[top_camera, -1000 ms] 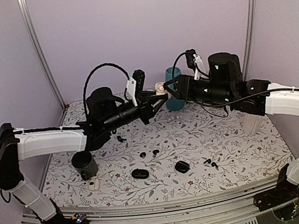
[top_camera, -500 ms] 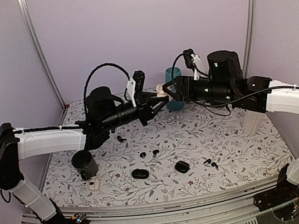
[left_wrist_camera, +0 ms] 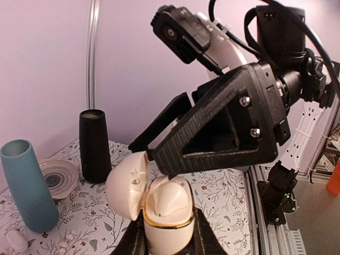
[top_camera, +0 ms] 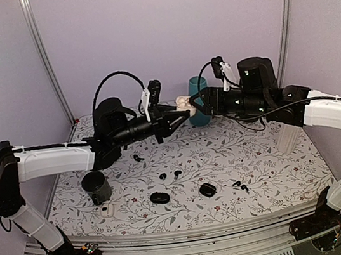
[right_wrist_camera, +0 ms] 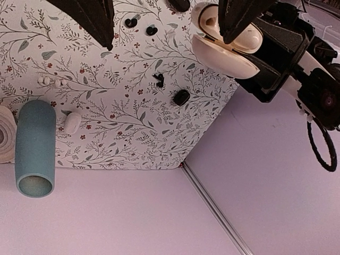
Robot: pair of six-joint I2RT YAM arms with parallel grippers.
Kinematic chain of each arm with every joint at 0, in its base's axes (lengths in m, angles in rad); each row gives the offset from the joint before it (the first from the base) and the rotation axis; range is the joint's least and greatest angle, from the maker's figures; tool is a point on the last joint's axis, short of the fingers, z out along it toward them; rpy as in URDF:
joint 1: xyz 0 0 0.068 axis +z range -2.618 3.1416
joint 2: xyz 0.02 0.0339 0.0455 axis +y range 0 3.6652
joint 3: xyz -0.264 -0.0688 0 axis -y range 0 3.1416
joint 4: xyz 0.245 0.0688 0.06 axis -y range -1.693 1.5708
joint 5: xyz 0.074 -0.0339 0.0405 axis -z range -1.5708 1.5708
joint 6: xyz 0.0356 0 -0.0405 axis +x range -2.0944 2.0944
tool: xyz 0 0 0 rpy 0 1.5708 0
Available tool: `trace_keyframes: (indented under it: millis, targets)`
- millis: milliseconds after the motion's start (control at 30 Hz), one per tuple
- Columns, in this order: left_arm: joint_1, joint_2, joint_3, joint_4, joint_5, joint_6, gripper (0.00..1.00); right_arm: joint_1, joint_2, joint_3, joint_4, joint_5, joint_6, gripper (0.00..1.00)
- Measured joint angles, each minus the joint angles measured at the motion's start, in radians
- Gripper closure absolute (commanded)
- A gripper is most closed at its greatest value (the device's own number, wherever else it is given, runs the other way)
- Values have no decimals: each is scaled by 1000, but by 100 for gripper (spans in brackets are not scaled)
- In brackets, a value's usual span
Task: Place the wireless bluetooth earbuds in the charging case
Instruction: Pick up the right earbud from the center of the board.
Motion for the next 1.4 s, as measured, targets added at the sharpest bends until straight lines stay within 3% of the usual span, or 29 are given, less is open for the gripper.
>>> trace_keyframes:
  millis: [267, 500, 967, 1400]
  targets:
    - [58, -31, -57, 13, 16, -25, 100, -92, -77, -84, -14, -21, 23, 34]
    - [91, -79, -88, 12, 16, -34, 100, -155, -80, -199, -73, -36, 88, 43]
    - [103, -113, -94, 10, 19, -36, 100, -164, -53, -443, -224, -36, 275, 57]
    - [105, -114, -94, 3, 19, -40, 100, -164, 84, -465, -258, -38, 205, 66]
